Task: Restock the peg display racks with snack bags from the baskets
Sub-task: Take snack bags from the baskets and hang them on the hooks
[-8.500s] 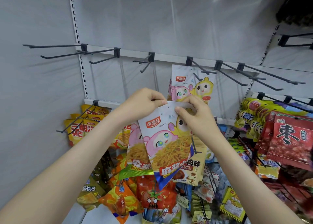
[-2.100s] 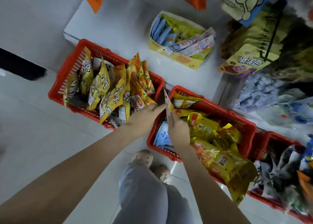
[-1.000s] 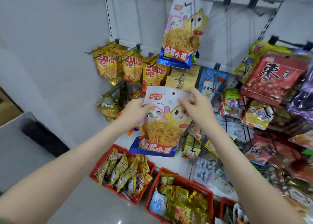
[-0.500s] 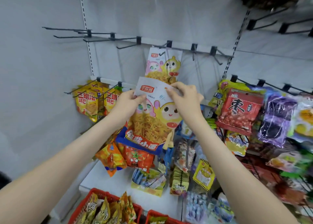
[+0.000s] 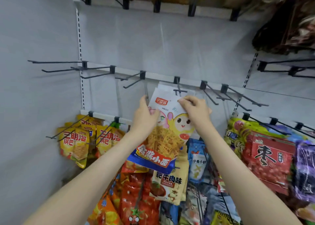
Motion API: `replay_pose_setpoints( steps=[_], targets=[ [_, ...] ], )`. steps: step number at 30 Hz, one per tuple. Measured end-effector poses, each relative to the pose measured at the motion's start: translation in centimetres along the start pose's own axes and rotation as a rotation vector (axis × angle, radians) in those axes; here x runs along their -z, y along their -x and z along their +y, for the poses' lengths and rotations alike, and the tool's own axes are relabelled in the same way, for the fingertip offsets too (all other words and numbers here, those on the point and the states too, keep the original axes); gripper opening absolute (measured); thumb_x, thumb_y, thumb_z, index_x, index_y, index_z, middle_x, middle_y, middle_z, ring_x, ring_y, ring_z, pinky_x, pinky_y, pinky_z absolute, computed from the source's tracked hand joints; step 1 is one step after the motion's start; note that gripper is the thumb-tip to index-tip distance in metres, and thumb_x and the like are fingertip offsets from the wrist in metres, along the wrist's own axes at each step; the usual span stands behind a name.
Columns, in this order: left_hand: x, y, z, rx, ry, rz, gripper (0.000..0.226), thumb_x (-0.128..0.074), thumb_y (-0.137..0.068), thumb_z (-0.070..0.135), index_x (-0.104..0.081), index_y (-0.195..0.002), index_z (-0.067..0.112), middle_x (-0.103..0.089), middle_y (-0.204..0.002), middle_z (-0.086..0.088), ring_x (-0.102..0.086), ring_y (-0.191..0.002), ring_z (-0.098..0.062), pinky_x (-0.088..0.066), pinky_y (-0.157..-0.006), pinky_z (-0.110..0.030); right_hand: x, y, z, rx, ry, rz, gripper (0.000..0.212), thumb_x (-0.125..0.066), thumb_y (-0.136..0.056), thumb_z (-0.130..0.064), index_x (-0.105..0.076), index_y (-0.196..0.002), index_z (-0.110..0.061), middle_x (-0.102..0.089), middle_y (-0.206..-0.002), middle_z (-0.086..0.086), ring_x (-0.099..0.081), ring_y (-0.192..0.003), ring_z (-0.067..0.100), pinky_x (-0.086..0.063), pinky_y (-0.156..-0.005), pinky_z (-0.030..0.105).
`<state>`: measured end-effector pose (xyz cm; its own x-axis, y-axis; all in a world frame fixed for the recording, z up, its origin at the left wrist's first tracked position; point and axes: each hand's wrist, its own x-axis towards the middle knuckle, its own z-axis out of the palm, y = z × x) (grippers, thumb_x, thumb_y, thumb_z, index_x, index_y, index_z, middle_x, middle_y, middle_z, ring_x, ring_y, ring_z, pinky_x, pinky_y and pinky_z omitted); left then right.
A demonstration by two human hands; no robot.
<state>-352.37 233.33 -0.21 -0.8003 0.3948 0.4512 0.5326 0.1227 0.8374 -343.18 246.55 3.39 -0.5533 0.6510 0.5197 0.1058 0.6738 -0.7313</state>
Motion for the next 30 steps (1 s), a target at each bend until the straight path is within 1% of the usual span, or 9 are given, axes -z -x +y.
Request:
replay_pose_setpoints(
  steps=[3,7,10,12,16,20,23,26,30],
  targets=[
    [-0.9,-2.2,-1.6,-0.253,-0.074,-0.029,0.072,-0.051,-0.093,0.011,-0.012,-0.151,0.03,-0.055,-0.122,-0.009,-0.055,-0.105,-0.021,-0.045,-0.088,-0.03,-1.6,-2.3,0.4,-0.039,0.025,0.056,0.018,-0.056,-0.091,-0.036,-0.07,-0.087,-0.025,-0.07,-0.088,-0.001,-0.056,-0.098,0.014,-0.023,-0.084,0.033],
    [-2.5,-3.9,-3.6,-0.502,-0.345,-0.032,0.062,-0.052,-0.095,0.02,-0.026,-0.15,0.03,-0.025,-0.152,-0.016,-0.038,-0.131,-0.031,-0.041,-0.103,-0.042,-2.7,-3.5,1.1,-0.064,0.051,0.097,0.021,-0.054,-0.092,-0.035,-0.066,-0.082,-0.021,-0.066,-0.087,0.003,-0.051,-0.094,0.017,-0.027,-0.089,0.035],
    [-3.6,-4.3,-4.4,-0.527,-0.315,-0.034,0.06,-0.054,-0.095,0.029,-0.03,-0.149,0.027,-0.02,-0.154,-0.02,-0.035,-0.131,-0.036,-0.04,-0.101,-0.044,-3.2,-4.0,2.0,-0.027,-0.003,0.077,0.022,-0.049,-0.08,-0.052,-0.065,-0.077,-0.038,-0.064,-0.083,0.006,-0.054,-0.094,0.025,-0.038,-0.095,0.051],
    [-4.2,-4.6,-4.7,-0.505,-0.275,-0.045,0.06,-0.054,-0.094,0.032,-0.03,-0.149,0.028,-0.022,-0.153,-0.019,-0.036,-0.129,-0.036,-0.039,-0.101,-0.043,-3.2,-4.3,2.3,-0.007,0.014,0.063,0.016,-0.049,-0.079,-0.053,-0.063,-0.075,-0.047,-0.054,-0.069,-0.002,-0.05,-0.085,0.023,-0.037,-0.088,0.049],
    [-5.3,-4.9,-5.8,-0.492,-0.267,-0.07,0.061,-0.051,-0.095,0.038,-0.026,-0.15,0.03,-0.033,-0.141,-0.017,-0.044,-0.118,-0.034,-0.043,-0.092,-0.038,-3.3,-4.2,2.8,0.076,0.074,0.08,0.022,-0.048,-0.083,-0.048,-0.058,-0.067,-0.037,-0.056,-0.066,-0.01,-0.054,-0.089,0.02,-0.037,-0.088,0.048],
    [-6.0,-5.3,-6.5,-0.444,-0.281,-0.11,0.061,-0.043,-0.095,0.045,-0.023,-0.151,0.03,-0.025,-0.15,-0.02,-0.036,-0.131,-0.036,-0.04,-0.1,-0.042,-3.5,-5.0,3.7,0.1,0.122,0.1,0.034,-0.049,-0.091,-0.034,-0.052,-0.057,-0.037,-0.049,-0.059,-0.018,-0.051,-0.089,0.019,-0.031,-0.087,0.047],
    [-6.2,-6.0,-6.6,-0.461,-0.398,-0.051,0.064,-0.047,-0.095,0.042,-0.023,-0.151,0.024,-0.017,-0.154,-0.021,-0.034,-0.13,-0.038,-0.037,-0.102,-0.046,-4.5,-6.3,3.9,0.115,0.383,0.193,0.021,-0.051,-0.096,-0.025,-0.065,-0.081,-0.028,-0.051,-0.08,-0.014,-0.04,-0.099,0.012,-0.015,-0.079,0.032],
    [-7.0,-7.2,-7.7,-0.512,-0.589,0.019,0.066,-0.051,-0.093,0.035,-0.026,-0.151,0.016,-0.012,-0.156,-0.026,-0.02,-0.139,-0.04,-0.024,-0.111,-0.053,-6.0,-7.0,4.9,0.143,0.504,0.391,0.016,-0.062,-0.089,-0.022,-0.061,-0.105,-0.017,-0.053,-0.111,0.002,-0.04,-0.112,0.022,-0.016,-0.091,0.035],
    [-8.1,-9.1,-8.9,-0.589,-0.737,-0.001,0.062,-0.033,-0.095,0.037,-0.027,-0.15,0.01,-0.013,-0.158,-0.021,-0.006,-0.144,-0.036,-0.005,-0.113,-0.053,-8.0,-6.5,6.7,0.282,0.6,0.468,0.024,-0.047,-0.084,-0.017,-0.06,-0.103,-0.013,-0.057,-0.111,0.009,-0.043,-0.105,0.023,-0.021,-0.09,0.037]
  ],
)
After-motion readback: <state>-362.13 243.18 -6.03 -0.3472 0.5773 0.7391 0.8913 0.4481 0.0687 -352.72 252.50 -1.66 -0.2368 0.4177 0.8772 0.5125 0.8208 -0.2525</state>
